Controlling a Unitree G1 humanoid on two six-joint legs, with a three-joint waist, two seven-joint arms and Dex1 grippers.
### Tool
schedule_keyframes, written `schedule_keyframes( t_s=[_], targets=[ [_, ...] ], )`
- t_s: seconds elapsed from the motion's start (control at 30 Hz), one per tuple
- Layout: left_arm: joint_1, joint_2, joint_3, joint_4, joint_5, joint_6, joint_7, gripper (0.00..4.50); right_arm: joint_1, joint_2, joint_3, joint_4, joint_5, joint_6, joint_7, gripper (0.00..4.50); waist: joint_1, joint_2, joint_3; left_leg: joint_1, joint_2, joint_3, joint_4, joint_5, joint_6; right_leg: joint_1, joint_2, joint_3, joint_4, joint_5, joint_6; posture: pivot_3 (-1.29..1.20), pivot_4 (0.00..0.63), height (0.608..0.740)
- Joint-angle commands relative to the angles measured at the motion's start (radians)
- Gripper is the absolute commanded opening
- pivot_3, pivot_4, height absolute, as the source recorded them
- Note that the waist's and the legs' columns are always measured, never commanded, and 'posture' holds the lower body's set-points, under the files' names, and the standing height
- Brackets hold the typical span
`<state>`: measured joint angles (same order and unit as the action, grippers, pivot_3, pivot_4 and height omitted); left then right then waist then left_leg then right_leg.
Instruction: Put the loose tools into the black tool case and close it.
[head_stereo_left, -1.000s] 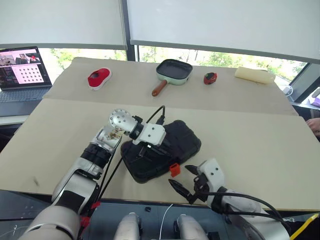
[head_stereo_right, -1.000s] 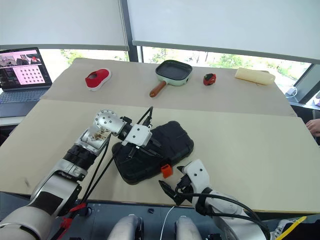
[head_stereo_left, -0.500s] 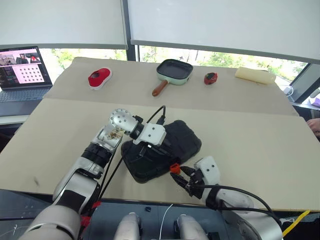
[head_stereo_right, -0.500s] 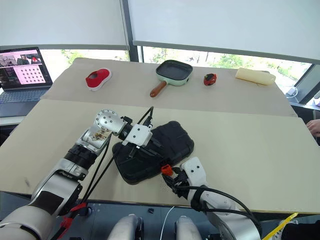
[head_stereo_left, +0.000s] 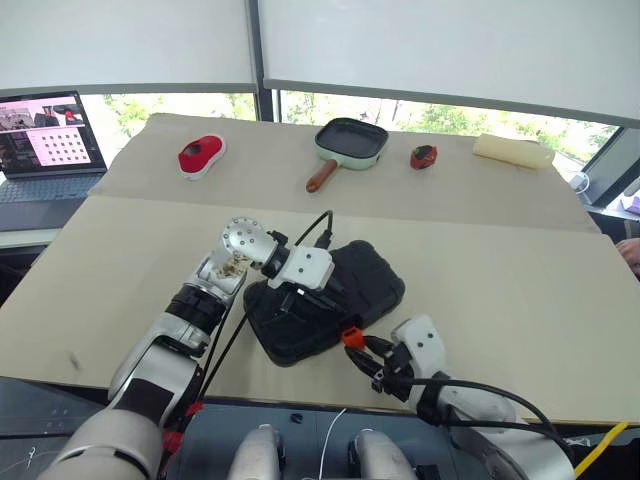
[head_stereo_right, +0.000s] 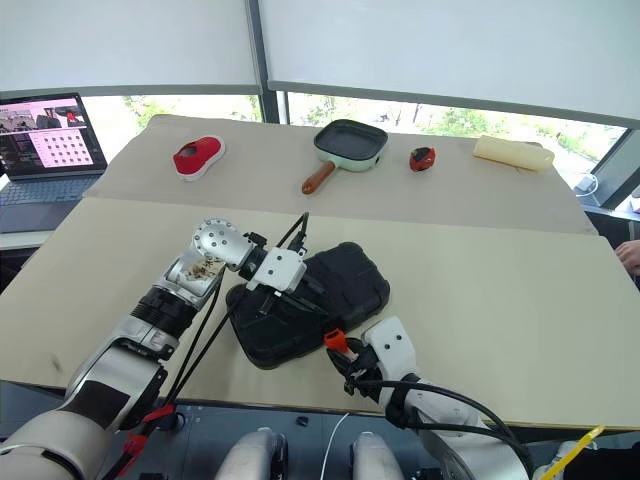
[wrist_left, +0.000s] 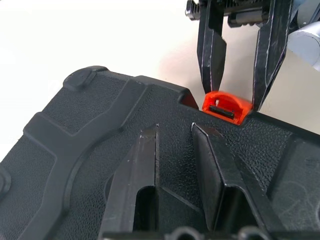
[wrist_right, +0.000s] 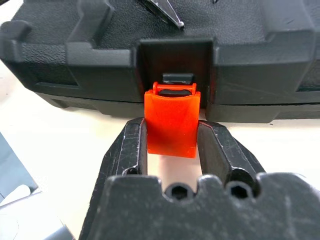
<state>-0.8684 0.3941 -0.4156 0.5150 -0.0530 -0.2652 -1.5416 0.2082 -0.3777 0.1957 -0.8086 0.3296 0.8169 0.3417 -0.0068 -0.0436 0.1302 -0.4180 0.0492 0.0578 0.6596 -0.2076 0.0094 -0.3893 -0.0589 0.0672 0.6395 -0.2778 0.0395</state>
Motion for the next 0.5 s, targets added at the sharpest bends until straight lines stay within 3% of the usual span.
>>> schedule_keyframes(
  t_s=[0.03, 0.3, 0.43, 0.5],
  targets=[
    [0.032, 0.005, -0.07, 0.068, 0.086, -0.002, -0.007, 1.14, 0.007, -0.011, -0.027, -0.087, 0.018, -0.043, 0.008, 1.45, 0.003, 0.0, 0.0, -0.001, 0.0, 0.0, 0.0, 0.0, 0.0, 0.0, 0.0, 0.0, 0.0, 0.0, 0.0, 0.0, 0.15, 0.74],
    [0.028, 0.001, -0.07, 0.076, 0.088, -0.009, -0.007, 1.14, -0.016, -0.024, -0.015, -0.055, 0.003, -0.047, 0.011, 1.45, 0.004, 0.0, 0.0, -0.003, 0.0, 0.0, 0.0, 0.0, 0.001, -0.001, 0.0, -0.001, -0.002, 0.0, 0.0, 0.0, 0.15, 0.74],
    [0.027, 0.003, -0.069, 0.077, 0.088, -0.008, -0.006, 1.14, -0.014, -0.049, -0.029, -0.065, -0.003, -0.037, 0.012, 2.72, 0.004, 0.0, 0.0, -0.002, 0.0, 0.0, 0.0, 0.0, 0.001, -0.001, 0.0, -0.001, -0.002, 0.0, 0.0, 0.0, 0.15, 0.74],
    [0.029, 0.005, -0.068, 0.076, 0.088, -0.007, -0.005, 1.14, 0.008, -0.074, -0.06, -0.087, 0.012, -0.03, 0.026, 2.72, 0.004, 0.0, 0.0, -0.002, 0.0, 0.0, 0.0, 0.0, 0.001, -0.001, 0.0, -0.001, -0.002, 0.0, 0.0, 0.0, 0.15, 0.74]
  ],
)
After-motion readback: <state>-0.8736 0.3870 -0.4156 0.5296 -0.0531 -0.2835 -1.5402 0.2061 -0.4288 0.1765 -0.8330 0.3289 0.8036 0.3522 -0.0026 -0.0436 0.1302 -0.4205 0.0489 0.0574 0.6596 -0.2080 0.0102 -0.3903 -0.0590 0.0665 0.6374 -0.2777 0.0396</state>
